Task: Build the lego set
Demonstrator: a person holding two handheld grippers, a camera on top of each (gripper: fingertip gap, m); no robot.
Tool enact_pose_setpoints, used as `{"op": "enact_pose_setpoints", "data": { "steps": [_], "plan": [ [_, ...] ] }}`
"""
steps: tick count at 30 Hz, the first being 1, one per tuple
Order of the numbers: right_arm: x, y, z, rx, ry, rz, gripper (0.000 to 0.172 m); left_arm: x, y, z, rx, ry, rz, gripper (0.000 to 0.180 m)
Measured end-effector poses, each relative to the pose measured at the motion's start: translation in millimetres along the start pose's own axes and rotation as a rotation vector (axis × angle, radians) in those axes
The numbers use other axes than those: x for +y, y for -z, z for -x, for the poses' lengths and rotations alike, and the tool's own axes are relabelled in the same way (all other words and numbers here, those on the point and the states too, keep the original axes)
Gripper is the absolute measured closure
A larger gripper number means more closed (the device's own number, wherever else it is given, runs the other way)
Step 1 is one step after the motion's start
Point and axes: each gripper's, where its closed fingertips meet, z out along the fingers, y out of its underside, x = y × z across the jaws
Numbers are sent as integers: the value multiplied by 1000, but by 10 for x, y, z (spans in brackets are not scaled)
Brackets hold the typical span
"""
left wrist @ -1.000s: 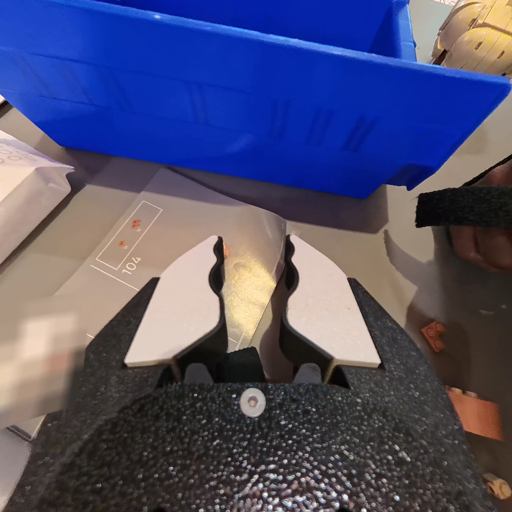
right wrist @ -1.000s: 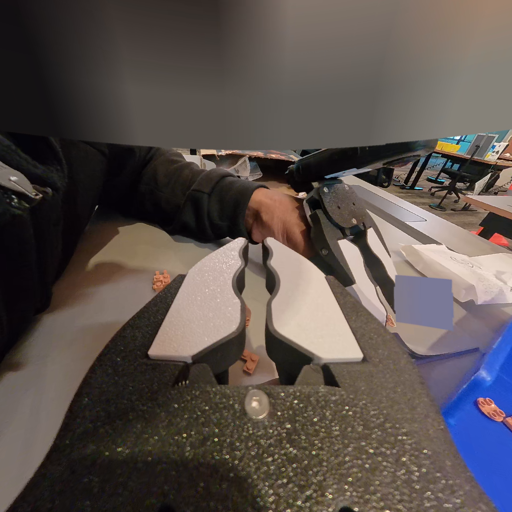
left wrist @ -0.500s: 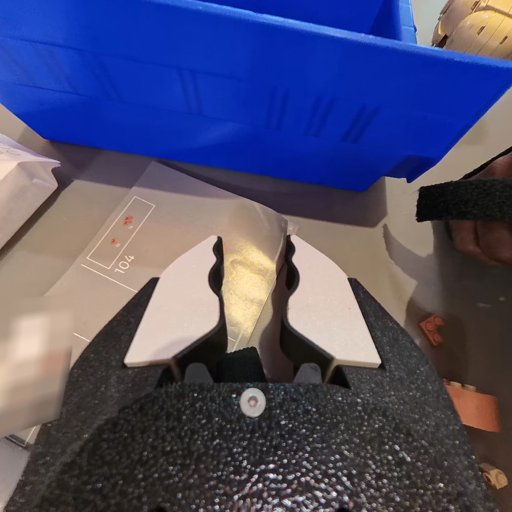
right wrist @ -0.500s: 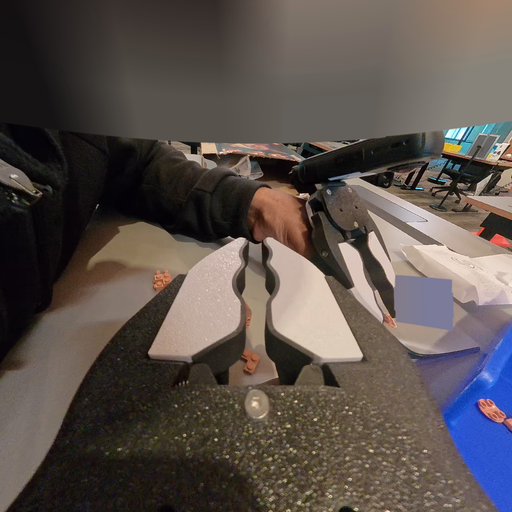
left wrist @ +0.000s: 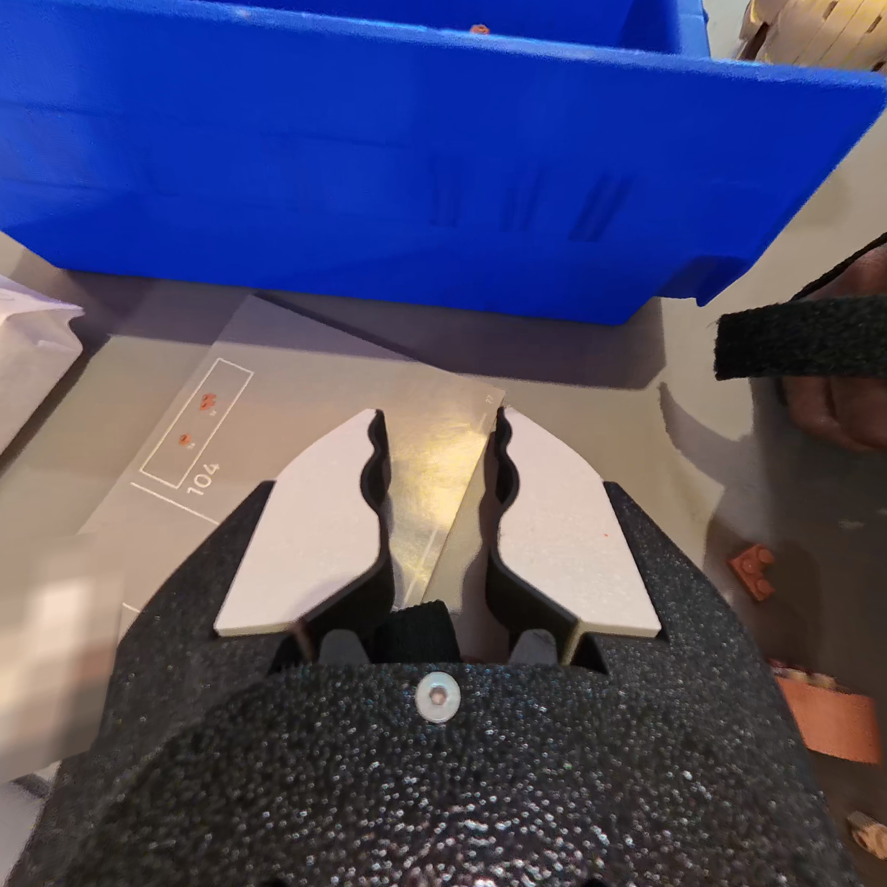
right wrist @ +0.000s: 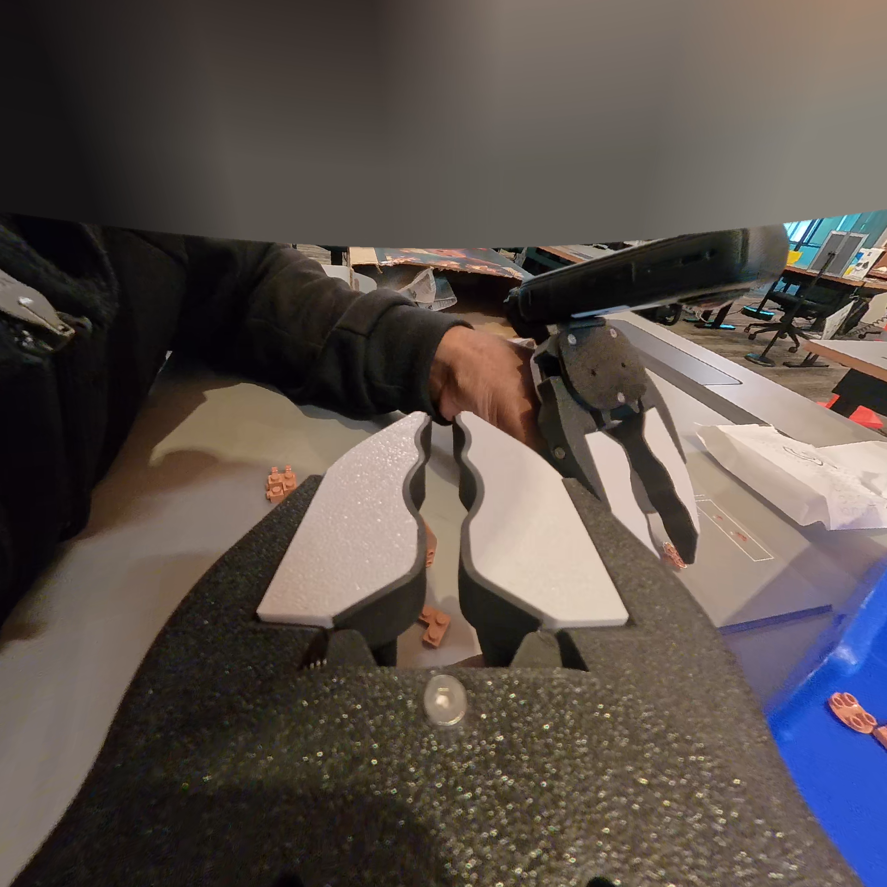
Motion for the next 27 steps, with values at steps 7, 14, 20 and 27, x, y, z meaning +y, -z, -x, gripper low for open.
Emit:
{"op": "enact_pose_setpoints", "data": {
  "steps": [7,14,20,27],
  "plan": [
    [2,0,4,0,3,1,164,-4,-58,-17,-68,-119,42,137],
    [3,0,4,-1,3,2,164,16,-72,-10,-68,-107,50,138],
    [2,1,6,-1,5,2,164,16,-65,5,-62,-78,43,138],
    [4,0,11,-4,6,3,164,4,-36,22,-35,-27,26,138]
  ]
}}
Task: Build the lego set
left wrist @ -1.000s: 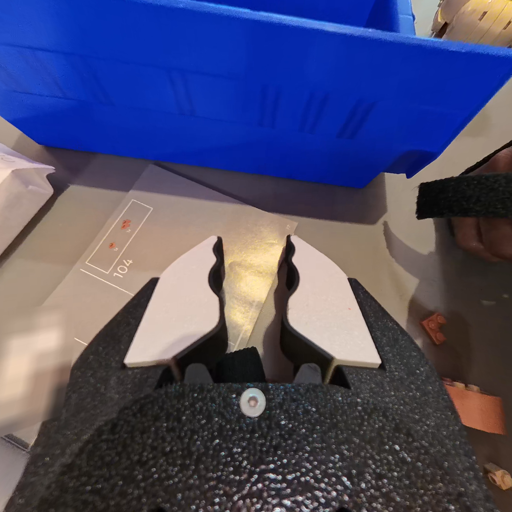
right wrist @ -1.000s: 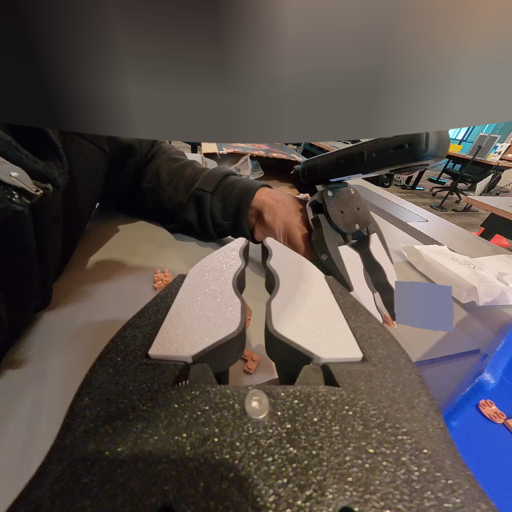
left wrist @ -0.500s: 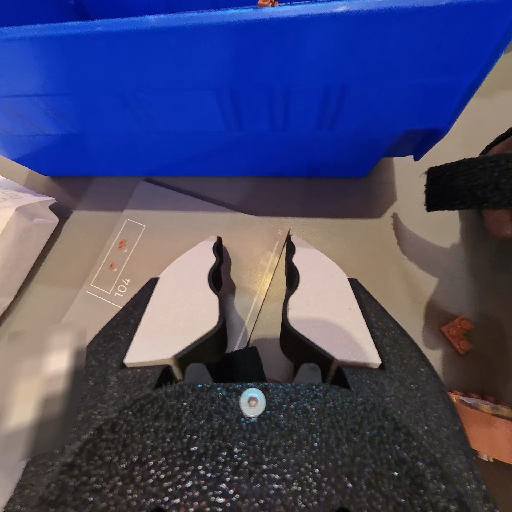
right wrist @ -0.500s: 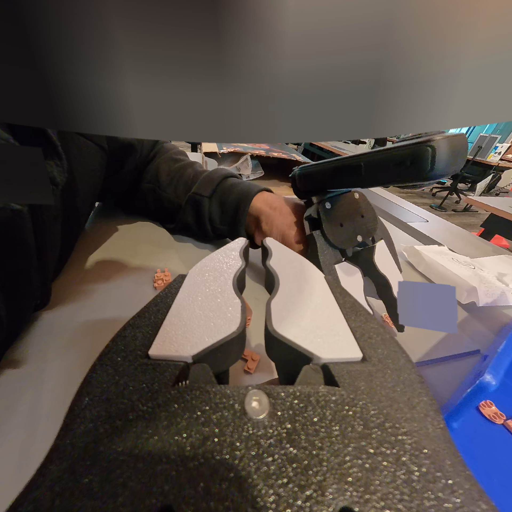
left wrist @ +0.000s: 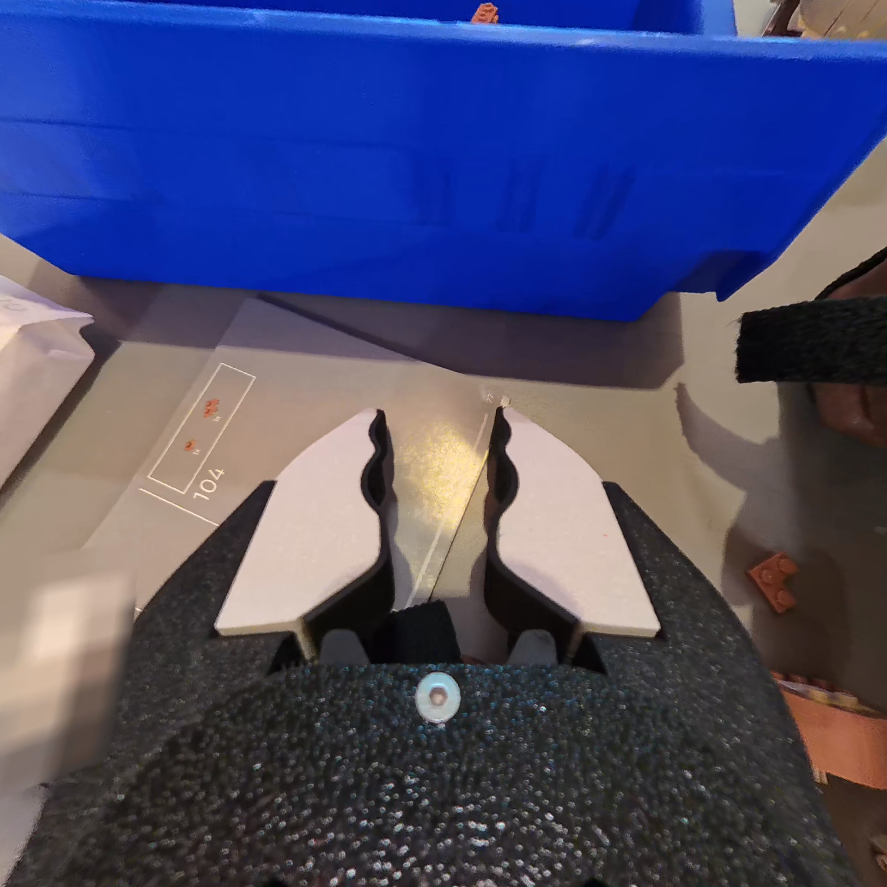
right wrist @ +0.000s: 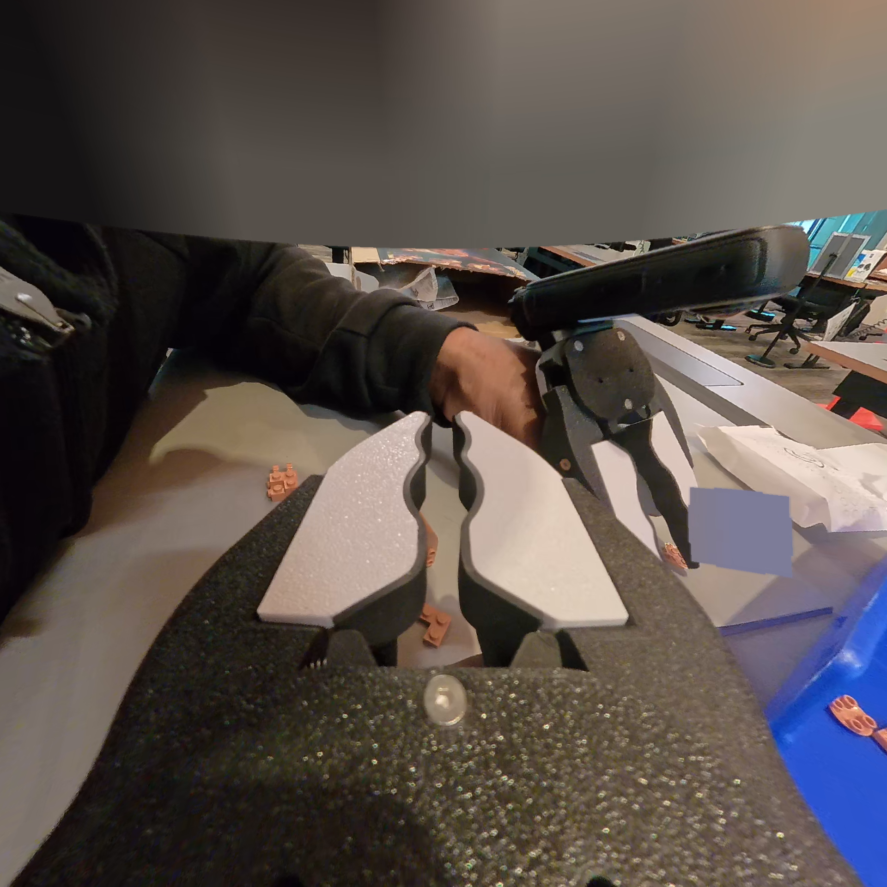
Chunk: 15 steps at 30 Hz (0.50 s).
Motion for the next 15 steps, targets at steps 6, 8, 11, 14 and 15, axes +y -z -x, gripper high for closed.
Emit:
{"op": "enact_pose_setpoints", "data": {
  "steps": [6,8,11,14,15],
  "plan": [
    [2,-1,5,-2,3,1,164,4,5,5,32,47,-4,139],
    [2,-1,4,-1,3,1,164,-1,10,17,34,60,-9,139],
    [3,-3,4,-1,3,2,164,-2,3,1,35,42,-5,139],
    [5,-6,6,-2,3,4,164,5,-23,-33,19,-13,14,139],
    [6,-7,7,-3,4,4,164,6,-33,-36,9,-34,21,139]
  ]
}}
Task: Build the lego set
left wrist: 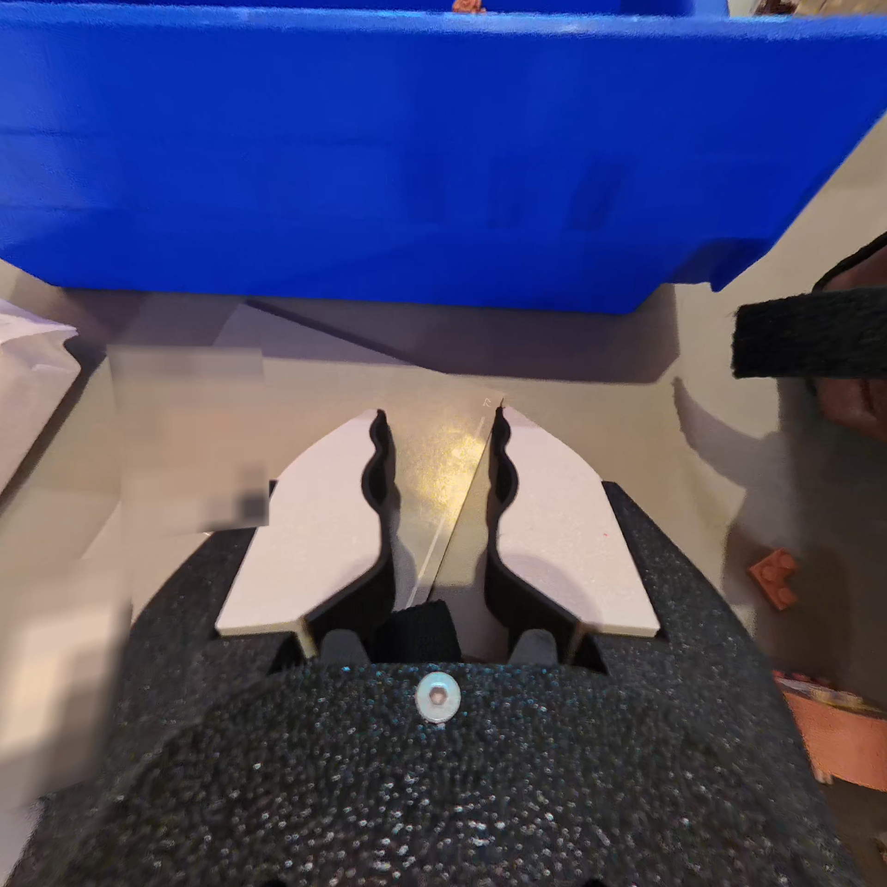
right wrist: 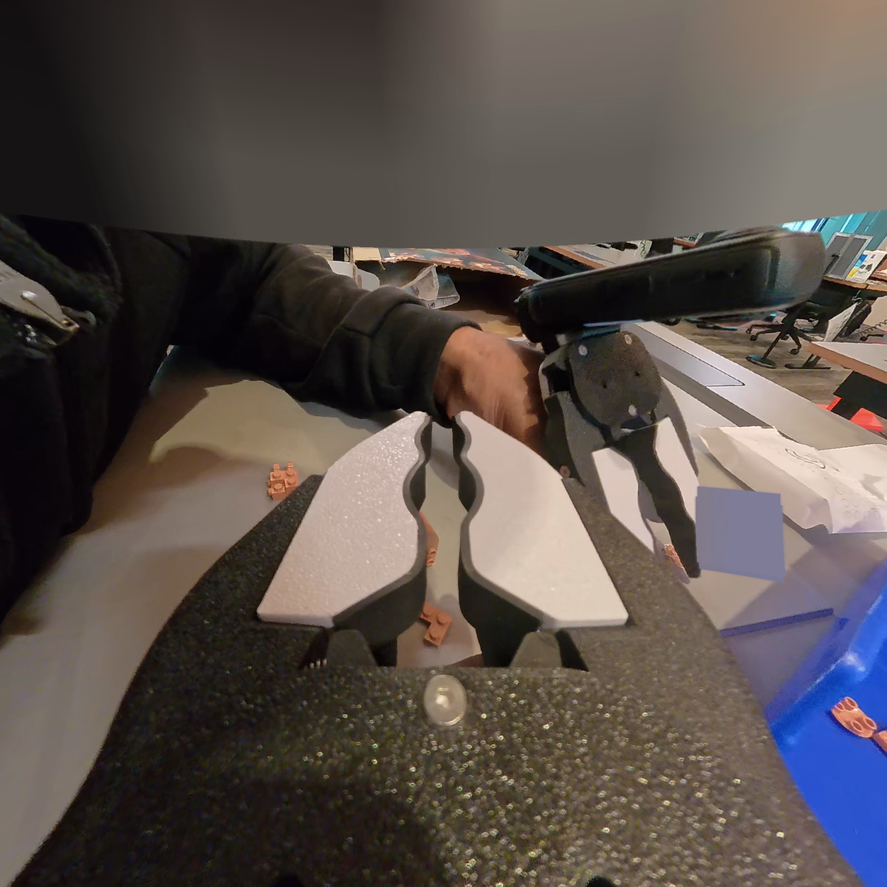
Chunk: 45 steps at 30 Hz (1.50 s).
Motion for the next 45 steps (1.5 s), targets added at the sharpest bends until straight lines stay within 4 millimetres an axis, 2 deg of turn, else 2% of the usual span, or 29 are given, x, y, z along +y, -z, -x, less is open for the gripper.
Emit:
{"op": "enact_pose_setpoints", "data": {
  "steps": [6,24,33,45],
  "plan": [
    [1,-2,3,0,3,1,164,-17,-28,-3,-25,-41,13,139],
    [1,-1,4,-1,4,0,164,-3,38,78,3,68,-18,140],
    [7,-3,8,-2,7,4,164,16,-36,-26,-29,-59,27,142],
    [8,1,7,-3,10,3,164,-16,51,36,20,45,-19,142]
  ]
}}
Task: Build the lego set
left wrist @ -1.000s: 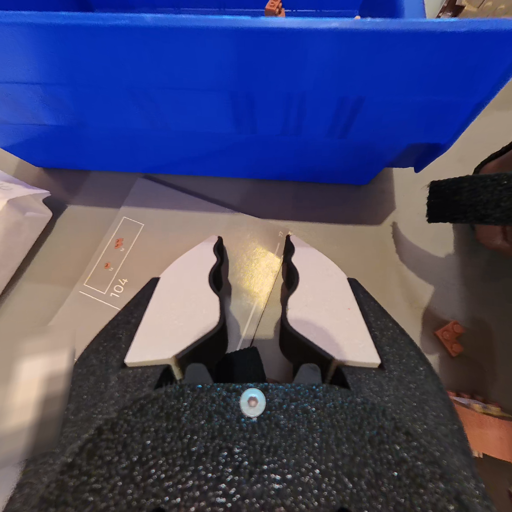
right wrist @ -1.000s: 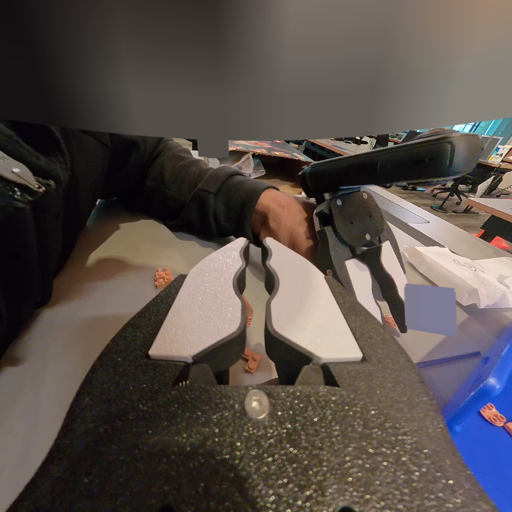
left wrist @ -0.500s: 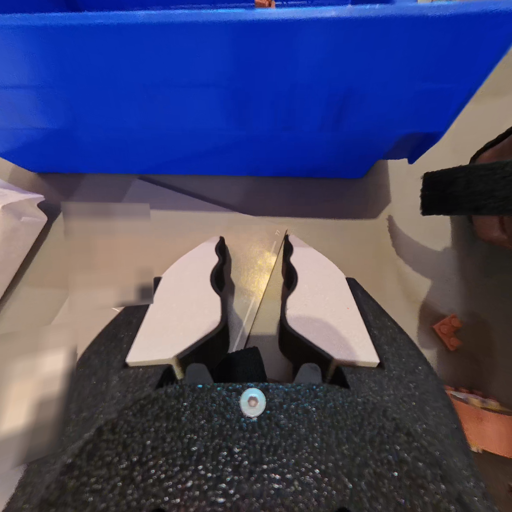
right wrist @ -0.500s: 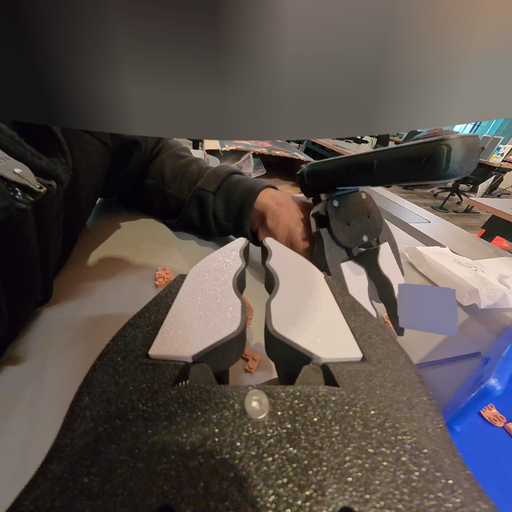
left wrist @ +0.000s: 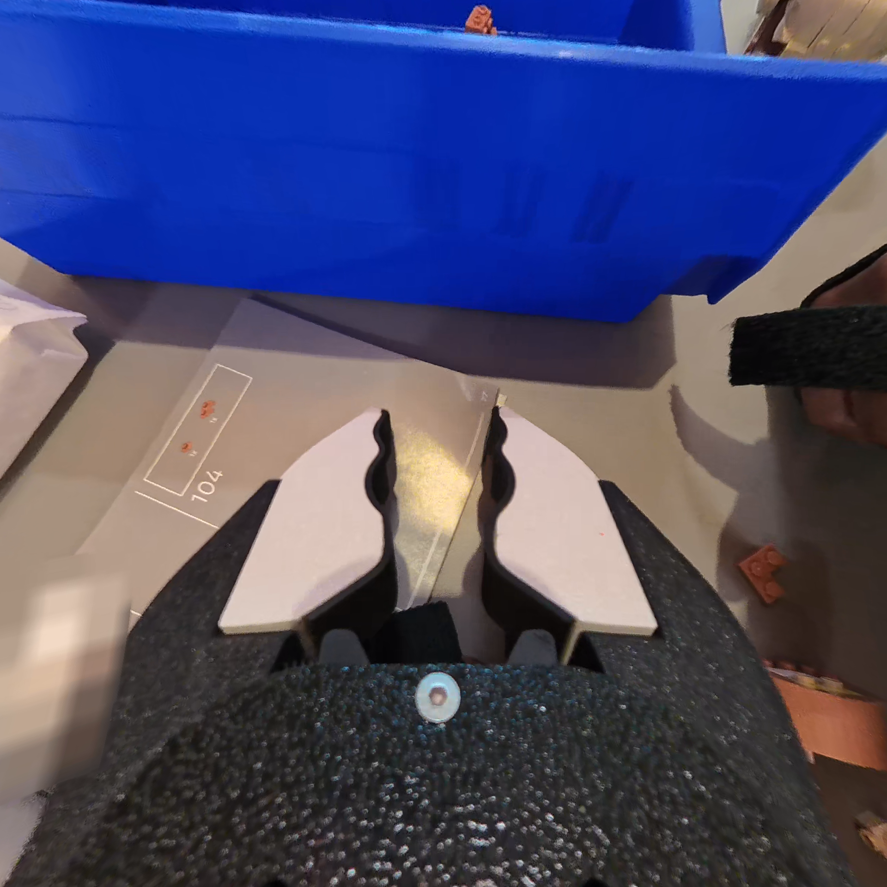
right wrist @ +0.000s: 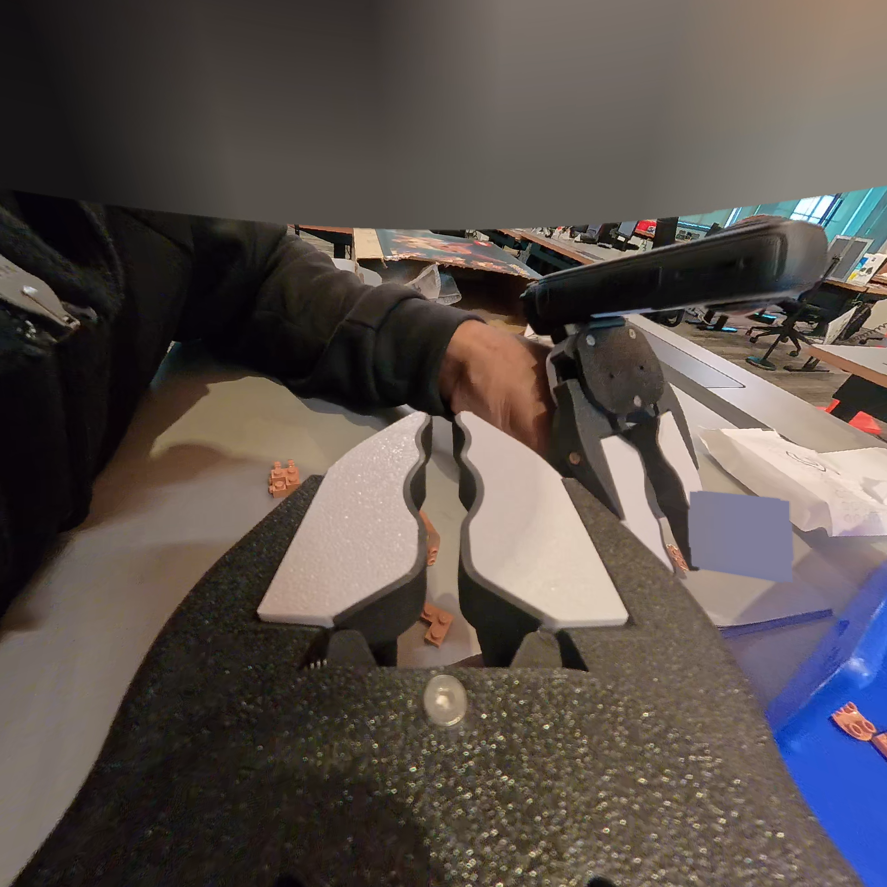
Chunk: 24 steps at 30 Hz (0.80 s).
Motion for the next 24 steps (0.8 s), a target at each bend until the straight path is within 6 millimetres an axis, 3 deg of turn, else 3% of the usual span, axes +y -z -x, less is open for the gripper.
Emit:
{"op": "enact_pose_setpoints", "data": {
  "steps": [24],
  "plan": [
    [37,-12,-65,41,-1,23,164,9,37,38,10,55,-17,148]
  ]
}}
